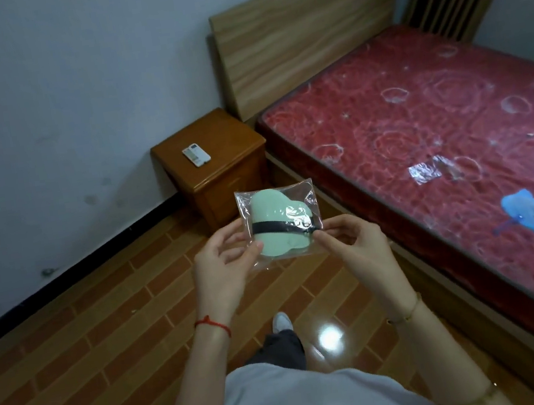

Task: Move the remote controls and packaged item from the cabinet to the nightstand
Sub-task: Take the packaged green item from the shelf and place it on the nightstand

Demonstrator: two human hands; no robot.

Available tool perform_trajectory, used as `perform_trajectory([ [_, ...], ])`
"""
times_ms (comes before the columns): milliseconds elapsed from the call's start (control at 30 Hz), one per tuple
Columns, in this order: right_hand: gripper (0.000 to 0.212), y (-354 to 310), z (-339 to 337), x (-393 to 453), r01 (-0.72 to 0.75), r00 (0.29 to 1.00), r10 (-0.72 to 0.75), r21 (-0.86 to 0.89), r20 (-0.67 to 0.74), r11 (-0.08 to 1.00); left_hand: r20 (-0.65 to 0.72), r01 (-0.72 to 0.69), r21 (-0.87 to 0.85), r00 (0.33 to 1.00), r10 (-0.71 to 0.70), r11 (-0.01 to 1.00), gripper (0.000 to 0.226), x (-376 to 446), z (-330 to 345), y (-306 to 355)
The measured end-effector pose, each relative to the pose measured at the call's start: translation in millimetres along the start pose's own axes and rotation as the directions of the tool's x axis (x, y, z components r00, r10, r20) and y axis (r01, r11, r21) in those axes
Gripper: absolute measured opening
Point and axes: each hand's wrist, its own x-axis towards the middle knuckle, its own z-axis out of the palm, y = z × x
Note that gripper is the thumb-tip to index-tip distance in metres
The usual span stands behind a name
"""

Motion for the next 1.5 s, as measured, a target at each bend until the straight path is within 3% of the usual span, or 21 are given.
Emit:
perform_trajectory([
  [233,0.017,-44,27,140,0.042,0.999,-0.042,0.013,0.029,0.999,-0.074,-0.005,0.009,0.997,0.006,1.0,0.049,135,0,37],
  [733,0.017,-57,73,365,-0.005,0.983,0.0,0.027,0.181,1.0,-0.171,0.09,0.045,0.982,-0.082,0.995,0.052,339,25,45],
  [1067,0.015,-81,88,563,0.063,0.945,-0.036,-0.074,0.325,0.995,-0.275,0.123,0.041,0.955,-0.107,0.992,0.056,499,68,69],
  [1500,0.022,-62,179,724,0.022,0.896,0.087,-0.239,0.435,0.971,-0.374,0.326,-0.069,0.868,-0.328,0.943,0.053,647,74,30],
])
